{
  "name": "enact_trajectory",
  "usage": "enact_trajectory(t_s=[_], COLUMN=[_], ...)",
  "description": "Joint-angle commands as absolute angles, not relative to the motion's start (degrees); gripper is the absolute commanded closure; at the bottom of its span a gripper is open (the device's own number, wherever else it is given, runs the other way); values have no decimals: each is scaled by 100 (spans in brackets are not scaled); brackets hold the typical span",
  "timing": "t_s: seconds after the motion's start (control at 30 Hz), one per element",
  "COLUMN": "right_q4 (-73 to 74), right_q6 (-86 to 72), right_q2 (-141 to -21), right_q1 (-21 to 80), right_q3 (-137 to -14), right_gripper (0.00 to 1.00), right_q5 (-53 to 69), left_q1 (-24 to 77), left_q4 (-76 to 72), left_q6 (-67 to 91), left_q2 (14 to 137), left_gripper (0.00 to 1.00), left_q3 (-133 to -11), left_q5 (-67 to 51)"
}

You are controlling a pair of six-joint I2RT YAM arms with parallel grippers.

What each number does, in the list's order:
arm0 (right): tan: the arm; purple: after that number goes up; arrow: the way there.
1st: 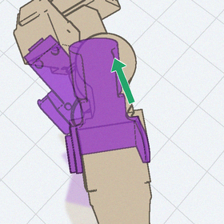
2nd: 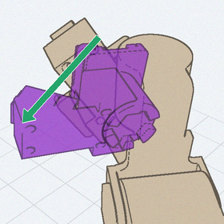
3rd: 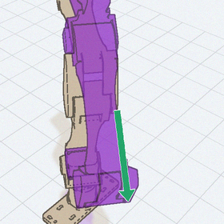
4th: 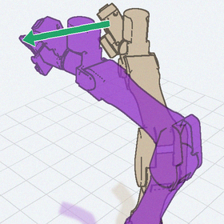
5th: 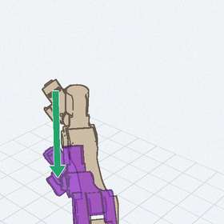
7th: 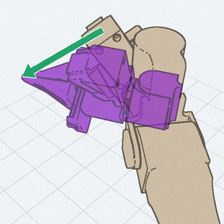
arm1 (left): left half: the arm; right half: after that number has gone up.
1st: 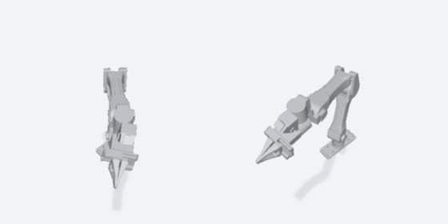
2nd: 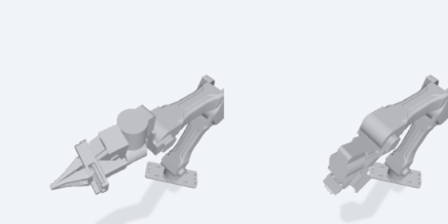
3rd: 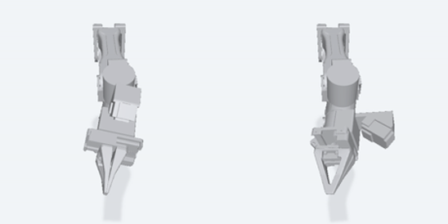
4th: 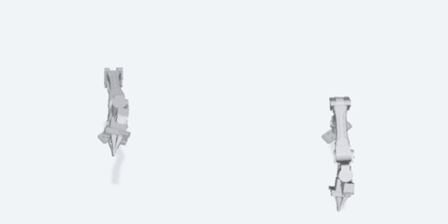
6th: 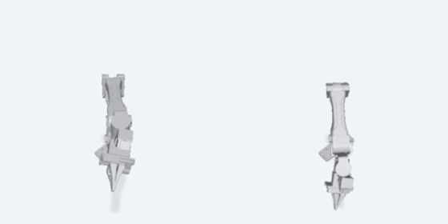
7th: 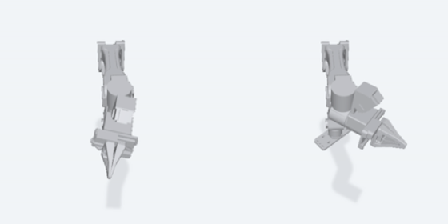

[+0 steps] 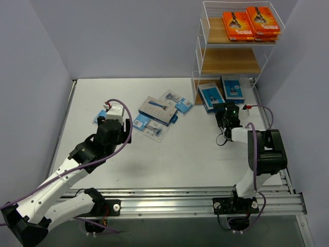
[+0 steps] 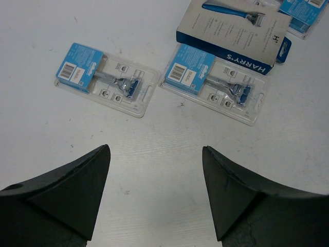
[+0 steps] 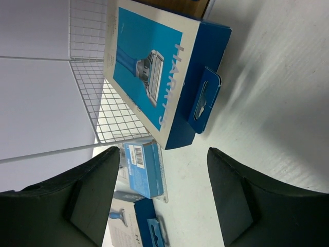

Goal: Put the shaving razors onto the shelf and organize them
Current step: Place the shaving razor onto shelf

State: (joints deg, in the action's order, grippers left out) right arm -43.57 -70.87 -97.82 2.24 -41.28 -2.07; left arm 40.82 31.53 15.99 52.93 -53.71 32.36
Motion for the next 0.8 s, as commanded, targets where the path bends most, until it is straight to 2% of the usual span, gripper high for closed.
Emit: enact_trajectory(t_s=[0.0, 0.5, 0.77], right_q4=[-4263, -3973, -4017], right_q6=[-6891, -6557, -6513], right_q2=[-9668, -9984, -10467], right_q1=[132, -202, -264], right_q3=[-4157, -4526, -4860], right_gripper=[36, 36, 40], right_q5=[-53, 316, 457], left_q1=[4078, 4017, 3955], left_q4=[3094, 3076, 3059], left_q6=[1538, 1529, 1529], left_q2=[5221, 5317, 5353], left_gripper=[19, 19, 19], left_q3=[-5449, -5467, -5467], left_q5=[3331, 3252, 3234])
